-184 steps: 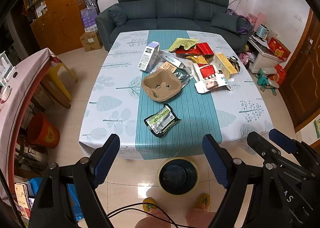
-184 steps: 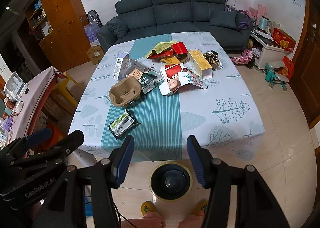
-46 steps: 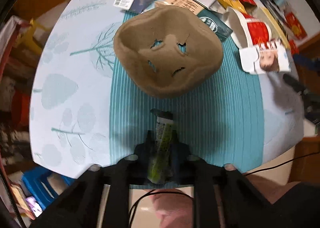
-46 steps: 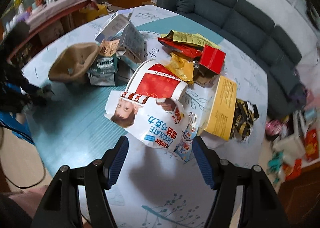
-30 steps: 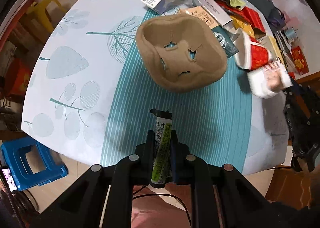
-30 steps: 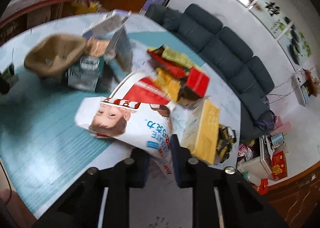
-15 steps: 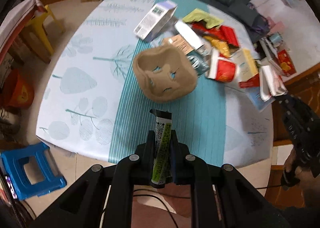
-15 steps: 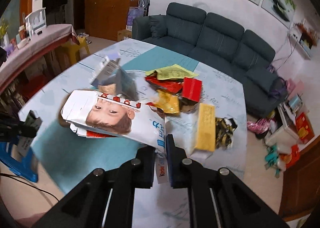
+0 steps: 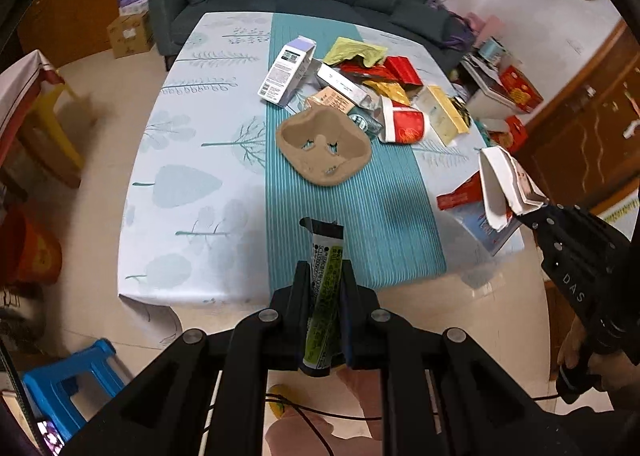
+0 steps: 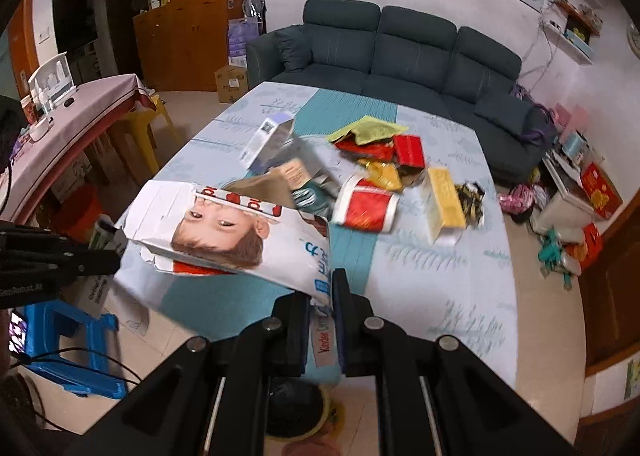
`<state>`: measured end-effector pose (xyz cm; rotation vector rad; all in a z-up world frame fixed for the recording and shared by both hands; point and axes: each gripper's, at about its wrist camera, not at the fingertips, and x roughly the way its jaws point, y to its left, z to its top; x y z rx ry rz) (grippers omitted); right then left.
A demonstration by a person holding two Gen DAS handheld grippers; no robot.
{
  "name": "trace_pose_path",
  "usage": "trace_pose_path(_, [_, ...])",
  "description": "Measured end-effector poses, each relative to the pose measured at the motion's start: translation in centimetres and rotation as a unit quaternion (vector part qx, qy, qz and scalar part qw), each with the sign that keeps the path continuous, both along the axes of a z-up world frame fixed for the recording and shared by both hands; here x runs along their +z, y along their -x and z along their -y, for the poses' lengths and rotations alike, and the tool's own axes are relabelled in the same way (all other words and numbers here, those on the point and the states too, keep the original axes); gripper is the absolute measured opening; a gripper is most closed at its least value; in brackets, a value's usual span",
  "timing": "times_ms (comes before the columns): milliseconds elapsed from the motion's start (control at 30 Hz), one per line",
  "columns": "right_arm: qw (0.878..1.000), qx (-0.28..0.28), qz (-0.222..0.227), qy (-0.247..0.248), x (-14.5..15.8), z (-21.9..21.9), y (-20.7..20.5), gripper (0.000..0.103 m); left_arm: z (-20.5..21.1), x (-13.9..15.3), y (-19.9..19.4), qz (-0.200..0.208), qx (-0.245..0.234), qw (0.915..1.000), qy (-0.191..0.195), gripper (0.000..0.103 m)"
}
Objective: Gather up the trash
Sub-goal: 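Lift the wrapper and Kinder box and carry both toward the black trash bin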
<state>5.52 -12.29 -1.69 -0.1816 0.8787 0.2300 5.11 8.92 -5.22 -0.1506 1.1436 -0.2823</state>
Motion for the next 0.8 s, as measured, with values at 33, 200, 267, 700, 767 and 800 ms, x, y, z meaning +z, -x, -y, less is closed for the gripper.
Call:
trace_pose_path(33, [1.000,-0.006,-0.001,-0.001,0.0,-0.5,0.8,0.010,-0.2,-0.1,0.5,0.002,-0.007,1.0000,0.000,0.011])
trace_pose_path(200, [0.999,-0.038,-0.018,-0.007,-0.5,-2.1,4.2,0.010,0.0,-1.4,2.8,-0.003,-0.047,0.9989,0.001,0.011])
trace_pose_path(267, [0.998,-0.046,-0.030,-0.008,-0.9,-2.5,5.5,0.010,0.4,-2.0,3.5,-0.008,-0.056,0.9984,0.003,0.011])
trace_pose_path(700, [0.992,-0.058,-0.113,-0.011,-5.3,-2.0,9.8,0.010,2.9,-5.3,7.6,-0.042,-0.073,0.9964,0.014,0.011])
trace_pose_path(767, [0.988,-0.067,-0.136,-0.029,-7.0,-1.5,10.1,0.010,3.3,-6.7,7.9,-0.055,-0.065,0.9963,0.016,0.011])
trace_pose_path(800, [0.986,-0.071,-0.148,-0.037,-8.0,-1.2,10.1,0.010,3.5,-7.6,8.0,-0.061,-0.062,0.9960,0.019,0.011])
